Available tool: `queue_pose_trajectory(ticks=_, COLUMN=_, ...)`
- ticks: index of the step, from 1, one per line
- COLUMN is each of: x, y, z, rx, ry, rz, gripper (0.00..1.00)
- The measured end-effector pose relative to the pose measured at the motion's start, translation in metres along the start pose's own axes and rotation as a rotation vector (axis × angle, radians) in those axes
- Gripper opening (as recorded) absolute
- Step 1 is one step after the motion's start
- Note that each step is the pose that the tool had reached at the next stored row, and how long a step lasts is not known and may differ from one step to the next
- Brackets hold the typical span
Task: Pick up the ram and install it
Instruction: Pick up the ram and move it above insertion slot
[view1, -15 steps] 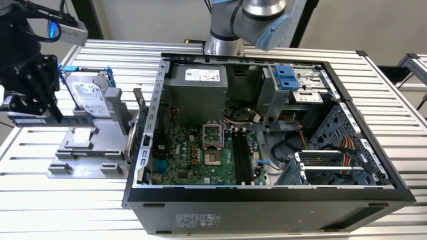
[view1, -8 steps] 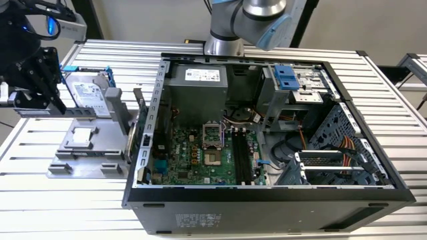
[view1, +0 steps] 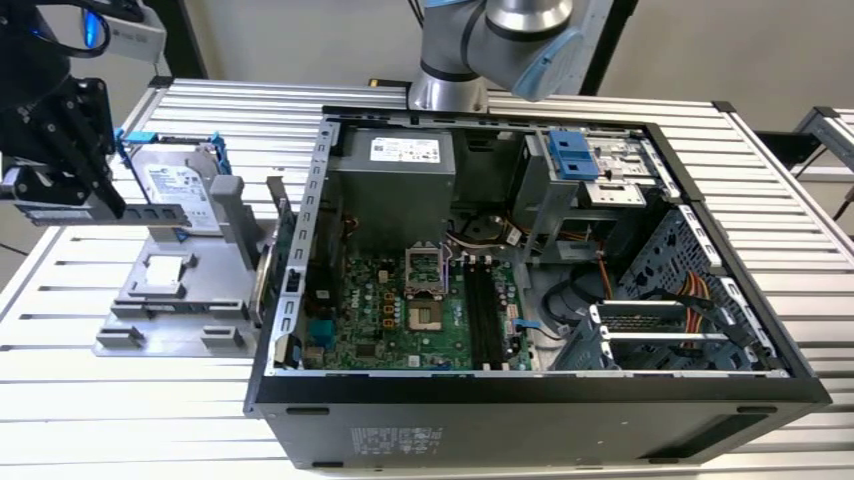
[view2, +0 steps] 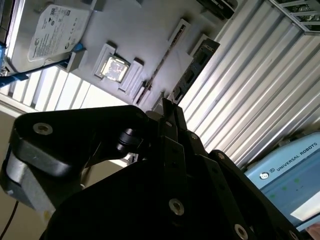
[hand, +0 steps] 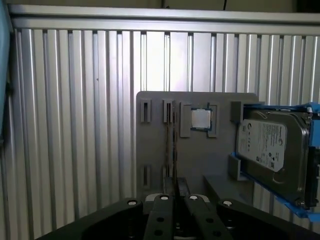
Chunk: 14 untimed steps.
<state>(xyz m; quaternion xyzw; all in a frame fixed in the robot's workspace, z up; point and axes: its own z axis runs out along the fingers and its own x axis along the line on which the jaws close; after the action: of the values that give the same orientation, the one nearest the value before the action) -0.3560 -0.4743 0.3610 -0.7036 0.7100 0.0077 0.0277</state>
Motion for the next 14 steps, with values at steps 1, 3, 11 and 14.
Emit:
queue_pose_trajectory(ticks=1, x=-0.0001, y=-0.0001, z=-0.0015, rx=0.0001, ry=0.0005, rz=0.000, gripper=0.00)
queue_pose_trajectory(ticks=3, x=-0.0003, y=-0.0001, z=-0.0048, rx=0.0001, ry=0.0014, rz=0.000, gripper=0.00)
queue_pose_trajectory(ticks=11, x=-0.0009, y=-0.0005, z=-0.0179, rx=0.0001, ry=0.0068, rz=0.000, gripper=0.00)
queue_pose_trajectory(ticks=14, x=-0.0010, y=-0.0005, z=-0.0182, rx=0.0003, ry=0.0111, rz=0.000, gripper=0.00)
